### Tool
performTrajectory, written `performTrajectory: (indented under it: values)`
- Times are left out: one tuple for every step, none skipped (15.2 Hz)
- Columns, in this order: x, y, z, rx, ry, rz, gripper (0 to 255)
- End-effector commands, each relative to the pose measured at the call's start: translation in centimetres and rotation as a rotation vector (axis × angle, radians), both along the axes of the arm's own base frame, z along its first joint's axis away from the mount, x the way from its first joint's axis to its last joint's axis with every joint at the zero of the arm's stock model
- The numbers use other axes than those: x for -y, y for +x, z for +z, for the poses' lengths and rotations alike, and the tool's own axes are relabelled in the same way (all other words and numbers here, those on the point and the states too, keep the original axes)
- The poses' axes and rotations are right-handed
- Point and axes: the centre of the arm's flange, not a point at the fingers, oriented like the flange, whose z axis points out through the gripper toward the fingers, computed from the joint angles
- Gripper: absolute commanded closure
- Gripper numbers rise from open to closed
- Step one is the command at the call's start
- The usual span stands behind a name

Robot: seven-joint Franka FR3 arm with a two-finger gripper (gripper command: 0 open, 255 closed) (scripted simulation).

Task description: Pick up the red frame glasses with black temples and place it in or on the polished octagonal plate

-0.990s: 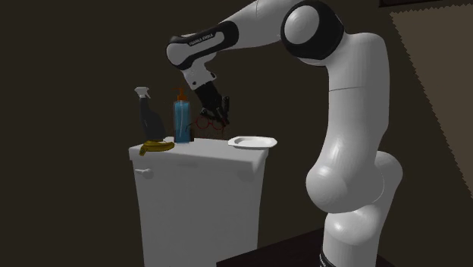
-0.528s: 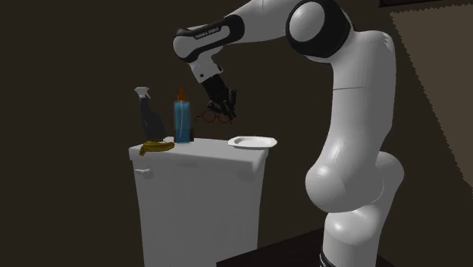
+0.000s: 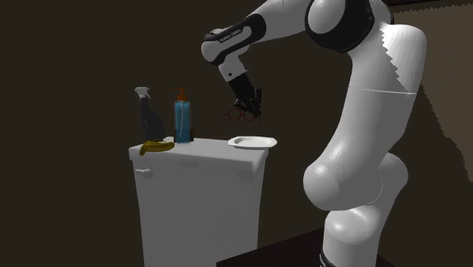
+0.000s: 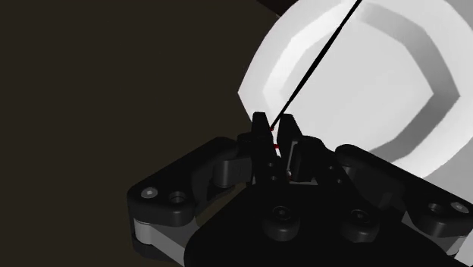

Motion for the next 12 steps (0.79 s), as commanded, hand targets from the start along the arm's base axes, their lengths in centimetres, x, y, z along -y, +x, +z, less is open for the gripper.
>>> performTrajectory:
  values:
    - [2.6,-0.4,0.1,0.0,0.001,0.002,255]
    - [3.9,-0.6,0.2,0.0,0.001,0.002,255]
    - [4.7,-0.8,0.2,0.0,0.001,0.002,255]
    - [4.7,-0.8,-0.3,0.0,0.001,0.002,255]
    - [4.7,-0.8,-0.8,0.0,0.001,0.002,255]
    - [4.7,-0.8,-1.3,0.0,0.001,0.002,255]
    - [4.7,-0.8,-1.9,0.0,0.001,0.002,255]
    - [4.7,-0.8,-2.4,0.0,0.001,0.002,255]
    - [4.7,-0.8,-2.9,0.0,0.001,0.002,255]
    - [4.7,-0.8,-3.5,0.0,0.001,0.002,255]
    - [4.7,-0.8,-4.0,0.0,0.001,0.002,255]
    - [4.7,-0.8,-4.5,0.0,0.001,0.002,255]
